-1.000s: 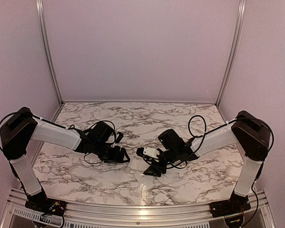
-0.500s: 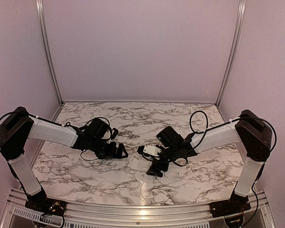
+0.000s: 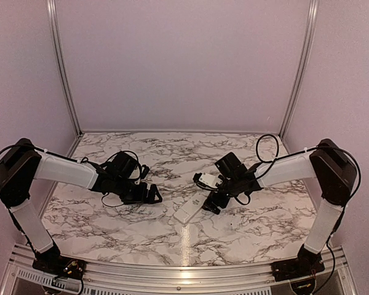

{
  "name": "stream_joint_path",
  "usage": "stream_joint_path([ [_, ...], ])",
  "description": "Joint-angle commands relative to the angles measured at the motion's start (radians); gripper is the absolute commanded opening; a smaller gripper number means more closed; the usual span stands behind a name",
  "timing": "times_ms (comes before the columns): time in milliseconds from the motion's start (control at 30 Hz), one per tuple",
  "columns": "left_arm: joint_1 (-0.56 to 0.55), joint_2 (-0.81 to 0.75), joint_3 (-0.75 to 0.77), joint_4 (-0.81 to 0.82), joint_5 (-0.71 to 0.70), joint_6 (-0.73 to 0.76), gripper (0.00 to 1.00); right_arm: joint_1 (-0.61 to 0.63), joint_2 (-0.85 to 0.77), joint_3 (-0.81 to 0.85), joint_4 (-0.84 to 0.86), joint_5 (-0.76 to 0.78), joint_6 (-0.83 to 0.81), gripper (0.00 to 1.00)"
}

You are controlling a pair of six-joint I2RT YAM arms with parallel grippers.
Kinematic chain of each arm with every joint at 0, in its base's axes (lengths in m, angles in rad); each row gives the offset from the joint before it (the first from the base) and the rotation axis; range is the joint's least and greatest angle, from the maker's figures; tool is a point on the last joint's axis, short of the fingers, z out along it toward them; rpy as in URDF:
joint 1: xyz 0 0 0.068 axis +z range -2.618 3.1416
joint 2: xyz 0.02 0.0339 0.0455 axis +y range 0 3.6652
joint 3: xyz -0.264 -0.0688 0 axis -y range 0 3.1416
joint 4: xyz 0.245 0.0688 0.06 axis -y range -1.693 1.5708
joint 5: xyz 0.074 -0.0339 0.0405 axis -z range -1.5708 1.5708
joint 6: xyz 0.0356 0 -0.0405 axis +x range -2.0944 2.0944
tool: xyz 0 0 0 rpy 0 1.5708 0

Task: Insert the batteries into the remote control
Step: Adjust the remote control at the center of the board.

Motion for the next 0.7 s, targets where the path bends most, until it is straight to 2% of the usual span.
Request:
stream_joint_path([
  [0, 0.006, -0.003, -0.027, -0.045, -0.018, 0.007, 0.99, -0.042, 0.068, 0.034, -0.032, 0.151, -0.003, 0.99],
  [233, 0.007, -0.007, -0.041, -0.022, 0.001, 0.006, 0.99, -0.043, 0.191, 0.152, -0.010, 0.108, -0.019, 0.99],
  [367, 0.006, -0.024, -0.059, -0.002, 0.008, 0.007, 0.99, -0.039, 0.222, 0.210, -0.019, 0.026, -0.049, 0.99],
  [667, 0.006, 0.011, 0.012, 0.030, 0.020, 0.050, 0.99, -0.056, 0.118, 0.219, -0.030, -0.071, -0.012, 0.99],
])
